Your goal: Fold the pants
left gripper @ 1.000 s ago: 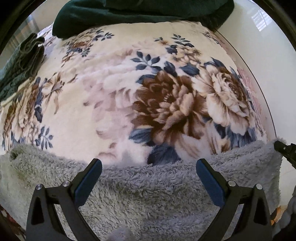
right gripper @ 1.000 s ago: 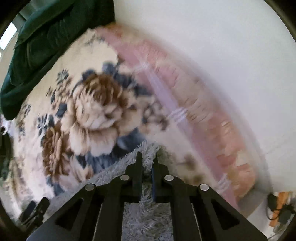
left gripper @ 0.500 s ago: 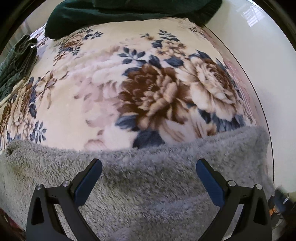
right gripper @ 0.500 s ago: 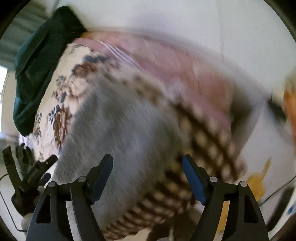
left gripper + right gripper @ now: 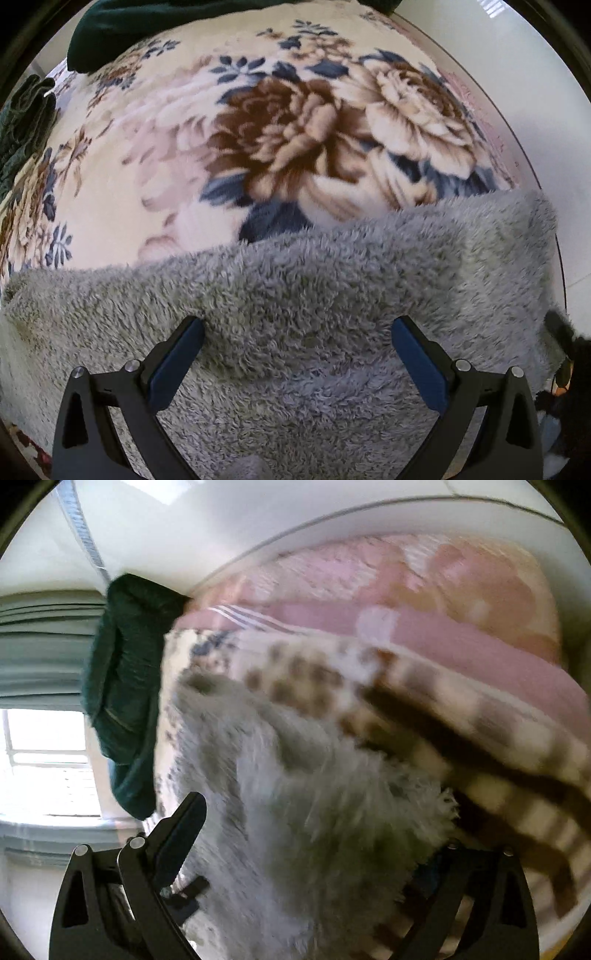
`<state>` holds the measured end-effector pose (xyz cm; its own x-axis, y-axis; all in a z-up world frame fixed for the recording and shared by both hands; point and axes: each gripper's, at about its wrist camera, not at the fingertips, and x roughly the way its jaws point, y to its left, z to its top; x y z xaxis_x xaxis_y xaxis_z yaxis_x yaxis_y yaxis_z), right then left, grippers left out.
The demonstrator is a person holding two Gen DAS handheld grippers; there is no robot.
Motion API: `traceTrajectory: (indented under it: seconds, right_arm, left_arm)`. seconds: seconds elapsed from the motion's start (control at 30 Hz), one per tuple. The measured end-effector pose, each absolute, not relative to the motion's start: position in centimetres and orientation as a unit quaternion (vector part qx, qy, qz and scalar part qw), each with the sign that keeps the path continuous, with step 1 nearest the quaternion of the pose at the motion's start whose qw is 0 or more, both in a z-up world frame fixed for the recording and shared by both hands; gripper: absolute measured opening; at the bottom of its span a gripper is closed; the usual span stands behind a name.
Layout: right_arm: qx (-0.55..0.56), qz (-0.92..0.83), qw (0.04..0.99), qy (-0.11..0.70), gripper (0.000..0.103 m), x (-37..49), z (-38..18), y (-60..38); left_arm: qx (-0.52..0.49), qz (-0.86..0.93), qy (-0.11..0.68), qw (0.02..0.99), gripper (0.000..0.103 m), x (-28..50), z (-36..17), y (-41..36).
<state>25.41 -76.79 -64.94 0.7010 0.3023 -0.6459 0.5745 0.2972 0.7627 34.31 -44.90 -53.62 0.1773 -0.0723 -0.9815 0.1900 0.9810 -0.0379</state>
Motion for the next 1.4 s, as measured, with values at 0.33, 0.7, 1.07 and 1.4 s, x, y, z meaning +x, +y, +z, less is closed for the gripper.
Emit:
traceTrajectory:
  seconds: [0.33,0.7,1.07,1.4]
  right_arm:
    - [0.559,-0.093,0.723,0.394,0.022,28.5,-64.3,-75.5]
    - [0.456,-0.055,0.799,0.389,0.02,29.4,-51.0,-67.4]
    - [0.366,0.031,0.824,0.431,0.02,31.3,-46.2,-48.0]
    - [0.229,0.092,0.82,0.516,0.02,32.3,-53.7,-26.9]
  left_arm:
    - [0.045,-0.083,0.643,0.76,0.103,34.4,-54.4,-44.5]
    - [0.002,-0.048,0.644,0.763,0.103,33.1,-50.9,-36.0]
    - [-0.094,0.031,0.631,0.769,0.103,28.3,-46.7,-19.2]
    - [-0.14,0.135,0.623,0.758,0.103,23.5,-47.1,-2.1]
